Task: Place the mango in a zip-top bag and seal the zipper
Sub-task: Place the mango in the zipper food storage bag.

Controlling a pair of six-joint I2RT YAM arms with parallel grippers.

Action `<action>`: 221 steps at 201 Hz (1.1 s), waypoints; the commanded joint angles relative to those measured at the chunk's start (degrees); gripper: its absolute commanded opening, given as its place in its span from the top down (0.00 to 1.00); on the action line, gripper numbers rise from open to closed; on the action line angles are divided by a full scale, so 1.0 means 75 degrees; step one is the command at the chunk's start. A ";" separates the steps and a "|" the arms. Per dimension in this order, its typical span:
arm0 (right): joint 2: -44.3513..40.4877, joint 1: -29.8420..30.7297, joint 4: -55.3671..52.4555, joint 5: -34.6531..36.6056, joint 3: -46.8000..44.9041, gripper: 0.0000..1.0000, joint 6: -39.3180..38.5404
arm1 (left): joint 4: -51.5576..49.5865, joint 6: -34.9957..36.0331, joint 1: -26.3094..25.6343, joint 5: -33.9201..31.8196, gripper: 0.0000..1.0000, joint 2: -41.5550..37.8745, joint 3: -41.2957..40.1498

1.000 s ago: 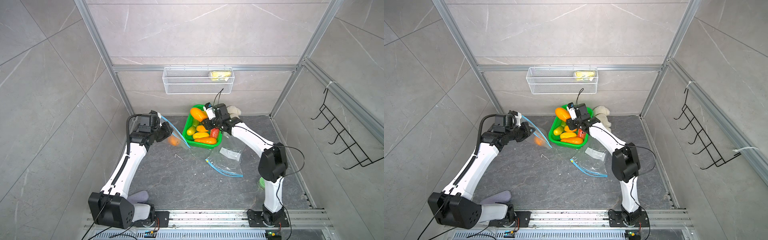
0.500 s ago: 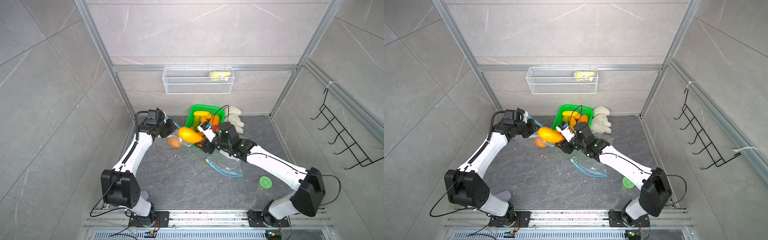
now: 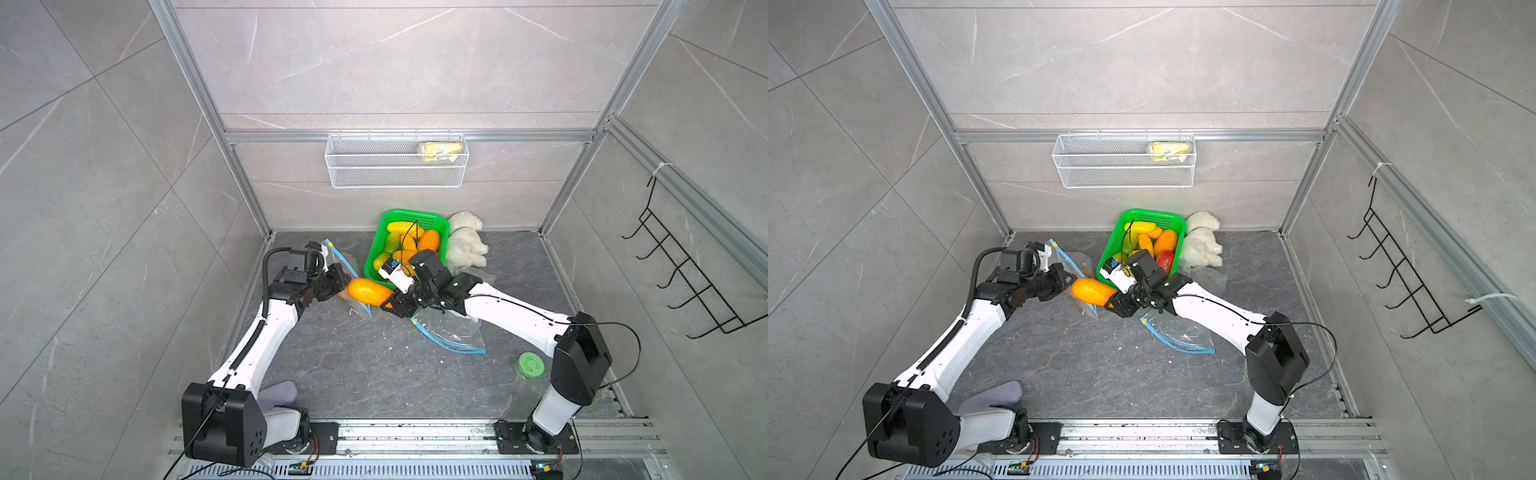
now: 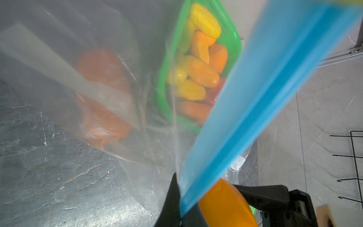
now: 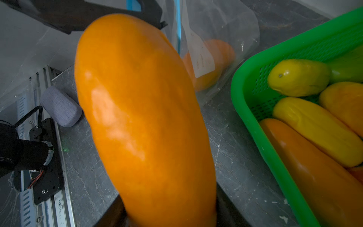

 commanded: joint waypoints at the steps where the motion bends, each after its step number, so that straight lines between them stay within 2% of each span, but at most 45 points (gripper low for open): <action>1: 0.0337 0.0183 -0.0419 0.0293 0.0527 0.81 0.0449 | 0.0314 0.0229 -0.0063 0.0313 1.00 -0.0498 -0.0256; 26: 0.0634 0.0403 -0.0669 0.0535 0.0777 0.81 0.0755 | 0.0273 0.0357 -0.0064 0.0257 1.00 -0.0707 -0.0554; 68: 0.1306 0.0532 -0.1450 0.1731 0.1497 0.83 0.1563 | -0.0117 0.0611 -0.0062 0.0080 1.00 -0.0868 -0.0591; 105: 0.1429 0.0541 -0.1278 0.2226 0.1644 0.83 0.2148 | -0.0540 0.0830 -0.0059 -0.0159 1.00 -0.1054 -0.0511; 132: 0.1410 0.0739 -0.0995 0.1522 0.1936 0.85 0.2210 | -0.0704 0.0916 -0.0065 -0.0174 1.00 -0.1047 -0.0395; 164: 0.1218 0.1260 -0.0818 0.0919 0.2086 0.84 0.1913 | -0.1356 0.1133 -0.0064 -0.0530 1.00 -0.0747 0.0281; 192: 0.1270 0.1380 -0.1032 0.0643 0.2170 0.84 0.1848 | -0.1563 0.1238 -0.0063 -0.0773 1.00 -0.0787 0.0786; 221: 0.1276 0.1427 -0.0599 -0.0144 0.2055 0.84 0.2125 | -0.1800 0.1477 -0.0062 -0.0807 1.00 -0.0607 0.1492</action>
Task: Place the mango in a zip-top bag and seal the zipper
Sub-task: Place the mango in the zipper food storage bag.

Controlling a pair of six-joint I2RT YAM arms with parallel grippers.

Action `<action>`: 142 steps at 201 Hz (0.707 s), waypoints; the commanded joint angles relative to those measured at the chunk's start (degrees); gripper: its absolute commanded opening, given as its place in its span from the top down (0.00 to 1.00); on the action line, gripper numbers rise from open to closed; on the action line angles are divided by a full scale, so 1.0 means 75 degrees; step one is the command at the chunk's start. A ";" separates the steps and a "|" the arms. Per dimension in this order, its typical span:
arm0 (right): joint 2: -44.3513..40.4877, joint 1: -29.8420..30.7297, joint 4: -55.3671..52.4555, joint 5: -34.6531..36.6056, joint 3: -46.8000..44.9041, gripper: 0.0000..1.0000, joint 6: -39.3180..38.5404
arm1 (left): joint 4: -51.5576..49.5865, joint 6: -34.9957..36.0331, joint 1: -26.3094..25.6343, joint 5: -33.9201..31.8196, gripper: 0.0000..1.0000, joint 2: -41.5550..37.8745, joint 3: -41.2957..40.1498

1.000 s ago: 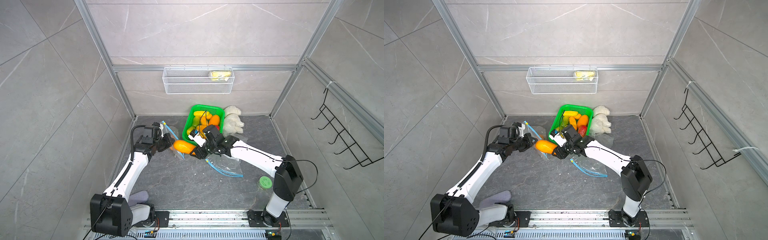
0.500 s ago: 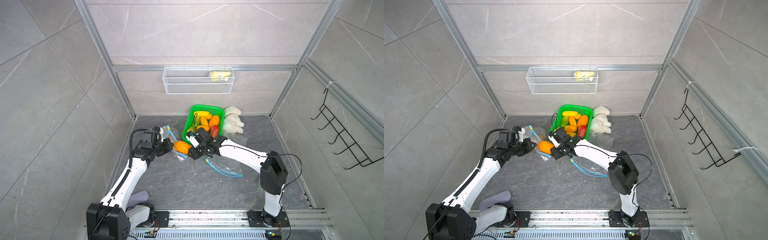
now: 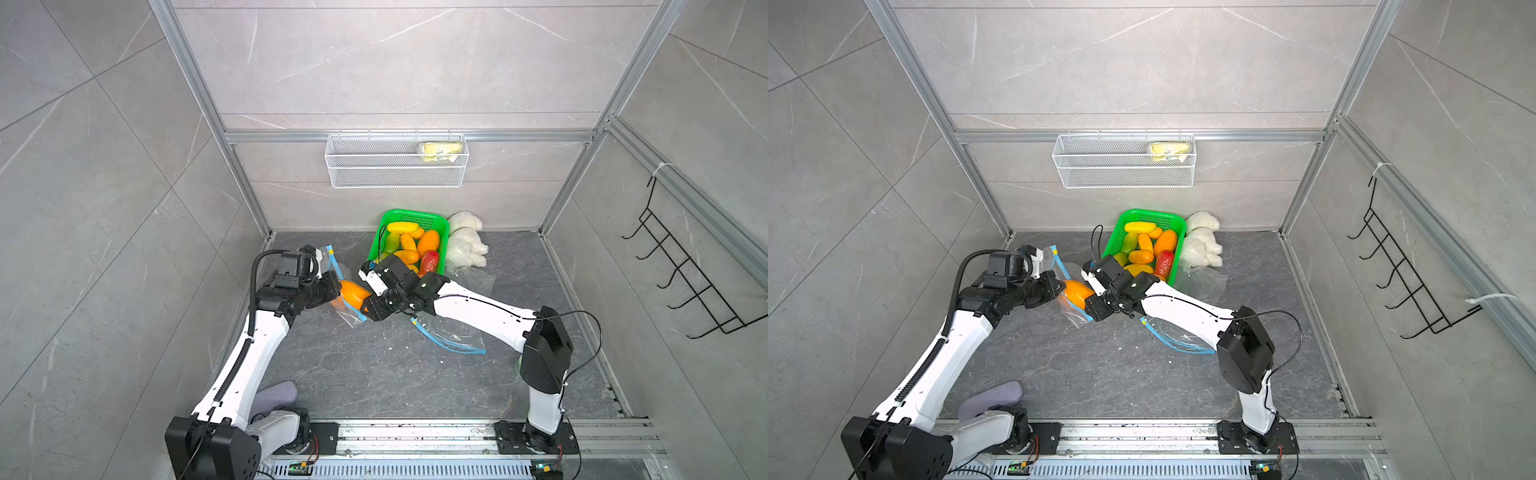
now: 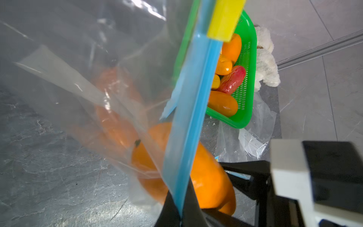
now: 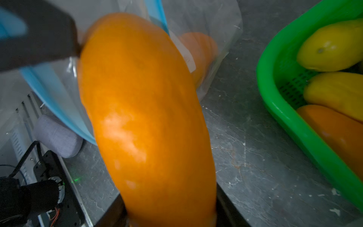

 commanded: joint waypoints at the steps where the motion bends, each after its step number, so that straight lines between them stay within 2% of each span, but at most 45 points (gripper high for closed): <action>1: -0.0067 0.0297 0.0470 -0.1267 0.0153 0.84 0.0084 | 0.0031 0.0424 -0.0034 -0.0046 1.00 0.0170 0.0770; 25: 0.0029 0.0337 0.0815 -0.1282 0.0252 0.85 0.0410 | -0.0113 0.0620 -0.0036 0.0244 1.00 0.0500 0.1356; 46: 0.0024 0.0309 0.1228 -0.0694 0.0228 0.85 0.0967 | -0.0187 0.0599 -0.0036 0.0478 1.00 0.0624 0.1565; 76: 0.0001 0.0077 0.1592 0.0057 0.0141 0.85 0.2007 | 0.0050 0.0488 -0.0115 0.0720 1.00 0.0502 0.1208; 118: -0.0479 -0.0076 0.2267 0.0469 -0.0511 0.87 0.2652 | 0.0505 0.0288 -0.0290 0.0971 1.00 0.0543 0.0660; 142: -0.0713 -0.0269 0.2387 0.0578 -0.0816 0.88 0.3191 | 0.0586 0.0181 -0.0316 0.0769 1.00 0.0588 0.0556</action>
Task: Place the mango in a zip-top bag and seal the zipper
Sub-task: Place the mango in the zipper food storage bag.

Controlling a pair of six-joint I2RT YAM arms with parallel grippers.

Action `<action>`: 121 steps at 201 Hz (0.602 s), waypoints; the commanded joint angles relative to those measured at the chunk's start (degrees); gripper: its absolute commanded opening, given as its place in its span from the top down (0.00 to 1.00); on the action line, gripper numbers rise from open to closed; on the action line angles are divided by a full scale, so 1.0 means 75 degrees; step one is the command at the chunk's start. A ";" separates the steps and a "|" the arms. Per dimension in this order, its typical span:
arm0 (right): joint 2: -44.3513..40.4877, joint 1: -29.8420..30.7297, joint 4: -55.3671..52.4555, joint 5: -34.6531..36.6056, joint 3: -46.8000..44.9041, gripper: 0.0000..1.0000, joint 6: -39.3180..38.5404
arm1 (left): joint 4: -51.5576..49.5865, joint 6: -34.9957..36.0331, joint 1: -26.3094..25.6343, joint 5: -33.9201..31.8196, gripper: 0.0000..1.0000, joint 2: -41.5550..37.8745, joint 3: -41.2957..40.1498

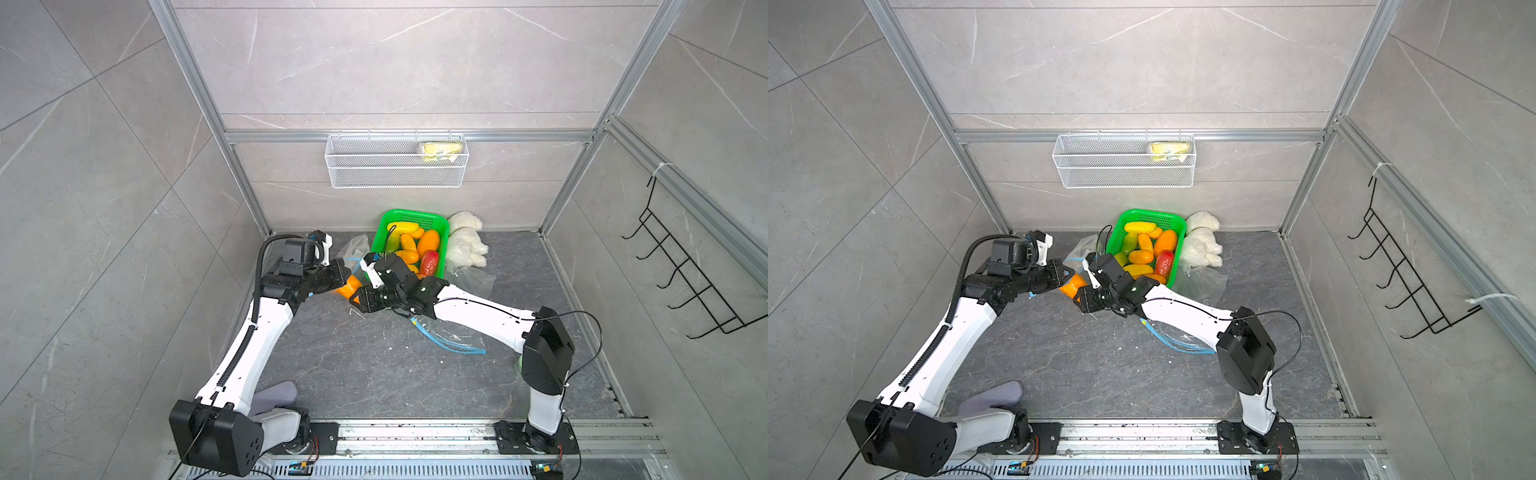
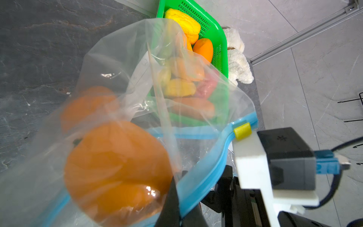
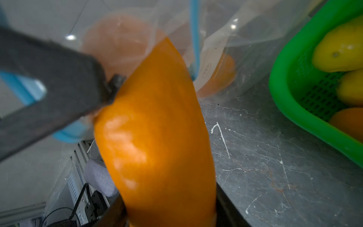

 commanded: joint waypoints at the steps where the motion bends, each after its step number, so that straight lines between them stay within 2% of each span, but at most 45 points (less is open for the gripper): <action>1: -0.0552 -0.0197 0.0525 0.0396 -0.0204 0.88 0.0795 | 0.0238 -0.0116 -0.0042 0.0136 1.00 -0.0008 0.0003; 41: -0.0732 -0.0228 0.0442 0.0296 -0.0373 0.88 0.1070 | -0.0142 -0.0333 -0.0043 -0.0405 1.00 -0.0232 0.0456; 63: -0.0900 -0.0251 0.0470 0.0361 -0.0682 0.89 0.1258 | -0.0086 -0.0636 -0.0146 -0.0439 1.00 -0.0535 0.0300; 91: -0.1376 -0.0290 0.0688 0.0452 -0.1444 0.88 0.1421 | 0.0110 -0.1006 -0.0940 -0.1038 1.00 -0.0763 -0.0231; 121: -0.1569 -0.0301 0.0915 0.0013 -0.1853 0.89 0.1460 | 0.0613 -0.1305 -0.1411 -0.1031 1.00 -0.0655 -0.0767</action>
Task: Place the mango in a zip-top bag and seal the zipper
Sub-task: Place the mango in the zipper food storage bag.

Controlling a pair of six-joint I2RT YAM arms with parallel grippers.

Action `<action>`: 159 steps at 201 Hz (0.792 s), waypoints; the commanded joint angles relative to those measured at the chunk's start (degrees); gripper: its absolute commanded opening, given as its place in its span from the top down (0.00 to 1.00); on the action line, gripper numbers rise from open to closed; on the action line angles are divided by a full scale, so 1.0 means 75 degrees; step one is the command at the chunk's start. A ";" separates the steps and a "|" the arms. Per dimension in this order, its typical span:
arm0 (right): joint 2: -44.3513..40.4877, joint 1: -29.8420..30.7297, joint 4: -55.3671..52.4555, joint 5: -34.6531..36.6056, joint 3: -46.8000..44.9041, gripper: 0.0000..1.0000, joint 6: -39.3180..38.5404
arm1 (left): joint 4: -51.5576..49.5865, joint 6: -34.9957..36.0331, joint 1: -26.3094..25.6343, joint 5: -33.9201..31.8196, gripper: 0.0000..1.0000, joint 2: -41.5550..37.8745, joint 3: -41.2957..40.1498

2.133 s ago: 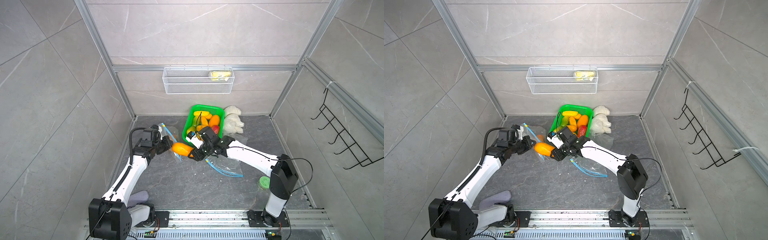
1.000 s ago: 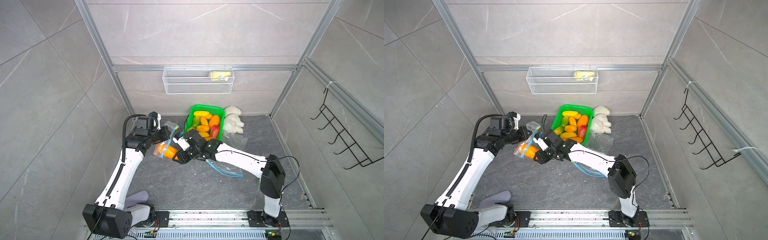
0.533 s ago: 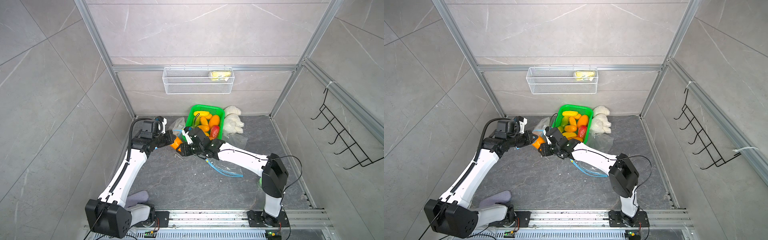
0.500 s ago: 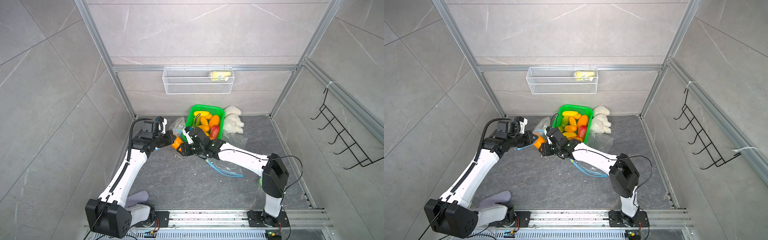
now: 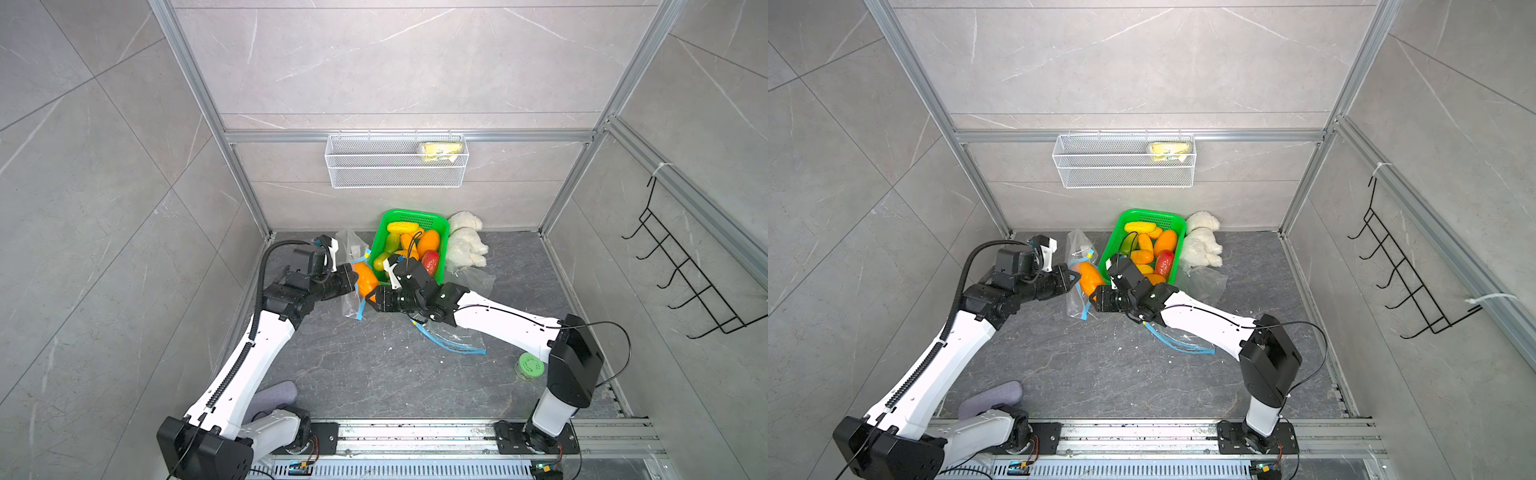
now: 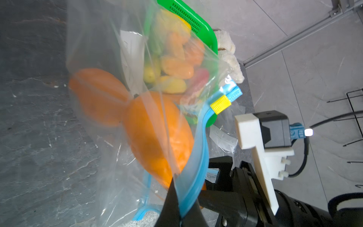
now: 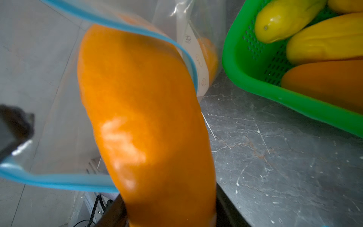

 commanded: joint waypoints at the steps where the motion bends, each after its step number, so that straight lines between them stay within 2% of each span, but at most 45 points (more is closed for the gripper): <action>1: -0.0275 -0.0043 0.0408 -0.0217 -0.0184 0.89 0.0192 | 0.0401 -0.0391 -0.0264 -0.0164 1.00 0.0059 -0.0334; 29: -0.0131 -0.0007 0.0349 -0.0846 0.0003 0.88 -0.0162 | 0.0447 -0.0373 -0.0330 -0.0112 1.00 0.0184 -0.0392; 68: 0.0725 -0.0123 -0.0091 -0.0350 0.0994 0.88 -0.0276 | 0.0613 -0.0403 -0.0342 0.0176 1.00 0.0090 -0.0476; 81: 0.1035 -0.0160 0.0060 -0.0311 0.1322 0.82 -0.0148 | 0.0612 -0.0428 -0.0342 0.0277 1.00 0.0035 -0.0473; 96: 0.1442 -0.0221 0.0115 -0.0357 0.1783 0.82 0.0028 | 0.0573 -0.0408 -0.0345 0.0322 1.00 -0.0023 -0.0465; 121: 0.1841 -0.0348 0.0284 -0.0326 0.2215 0.67 0.0031 | 0.0426 -0.0379 -0.0331 0.0219 1.00 -0.0216 -0.0441; 138: 0.1908 -0.0420 0.0553 -0.0336 0.2146 0.47 0.0023 | 0.0263 -0.0390 -0.0309 0.0060 1.00 -0.0290 -0.0340; 147: 0.1926 -0.0435 0.0448 -0.0389 0.2248 0.32 -0.0130 | 0.0178 -0.0426 -0.0268 0.0026 1.00 -0.0265 -0.0231; 159: 0.1856 -0.0431 0.0405 -0.0475 0.2215 0.29 -0.0256 | 0.0056 -0.0477 -0.0194 0.0016 1.00 -0.0167 -0.0055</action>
